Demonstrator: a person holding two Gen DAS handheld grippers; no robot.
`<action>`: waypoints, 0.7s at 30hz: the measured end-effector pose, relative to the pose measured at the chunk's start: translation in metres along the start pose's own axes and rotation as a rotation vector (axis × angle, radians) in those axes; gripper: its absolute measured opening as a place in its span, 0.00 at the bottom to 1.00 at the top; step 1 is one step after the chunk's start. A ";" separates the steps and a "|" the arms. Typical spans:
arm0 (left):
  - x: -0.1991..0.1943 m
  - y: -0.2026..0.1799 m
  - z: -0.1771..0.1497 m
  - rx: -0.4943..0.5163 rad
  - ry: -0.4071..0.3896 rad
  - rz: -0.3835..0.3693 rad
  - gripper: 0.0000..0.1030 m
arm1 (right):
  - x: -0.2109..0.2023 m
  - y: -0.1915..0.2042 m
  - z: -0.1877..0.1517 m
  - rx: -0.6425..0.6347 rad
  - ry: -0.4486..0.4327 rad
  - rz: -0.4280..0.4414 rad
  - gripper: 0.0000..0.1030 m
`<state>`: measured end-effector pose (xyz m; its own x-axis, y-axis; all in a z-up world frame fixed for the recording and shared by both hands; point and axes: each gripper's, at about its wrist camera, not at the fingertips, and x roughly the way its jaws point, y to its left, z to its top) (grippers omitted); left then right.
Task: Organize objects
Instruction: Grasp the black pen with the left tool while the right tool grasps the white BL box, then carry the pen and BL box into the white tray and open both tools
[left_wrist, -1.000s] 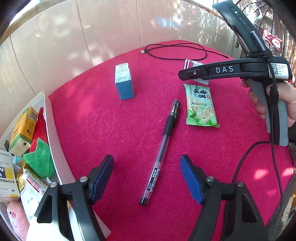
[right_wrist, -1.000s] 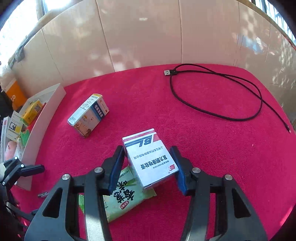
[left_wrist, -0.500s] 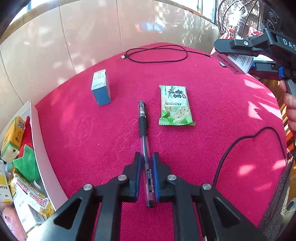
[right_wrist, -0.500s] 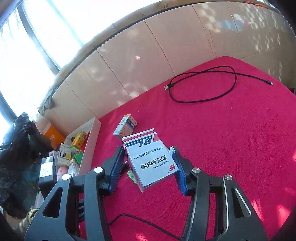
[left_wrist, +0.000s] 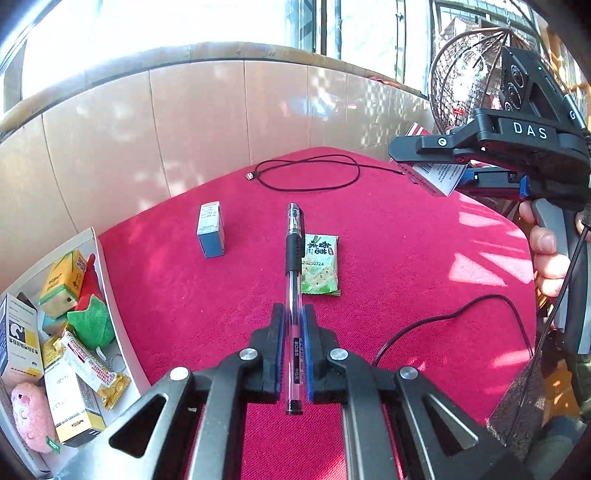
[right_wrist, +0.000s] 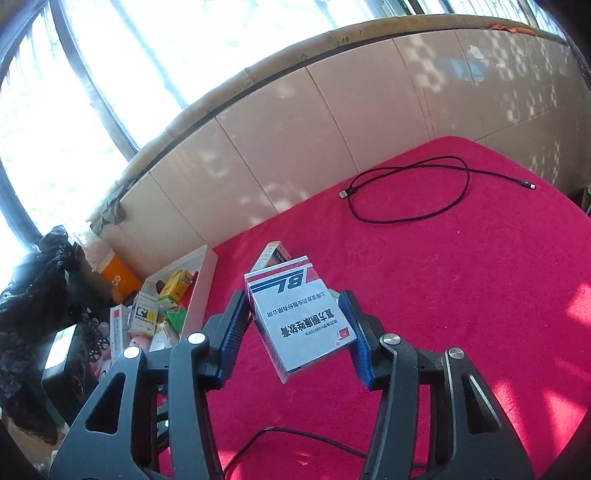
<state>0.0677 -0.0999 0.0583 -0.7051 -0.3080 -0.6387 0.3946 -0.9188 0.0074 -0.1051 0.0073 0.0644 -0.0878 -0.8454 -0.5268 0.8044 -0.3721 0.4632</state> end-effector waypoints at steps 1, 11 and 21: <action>-0.004 -0.001 0.000 0.003 -0.012 0.006 0.06 | -0.002 0.002 0.000 -0.006 -0.003 0.001 0.49; -0.032 0.017 0.002 -0.068 -0.083 0.018 0.06 | -0.002 0.022 -0.002 -0.055 0.001 -0.029 0.49; -0.060 0.047 -0.002 -0.150 -0.160 0.060 0.06 | 0.010 0.059 -0.006 -0.133 0.050 0.004 0.49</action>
<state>0.1293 -0.1238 0.0959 -0.7571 -0.4073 -0.5107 0.5135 -0.8544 -0.0799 -0.0547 -0.0212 0.0824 -0.0579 -0.8252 -0.5619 0.8757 -0.3123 0.3683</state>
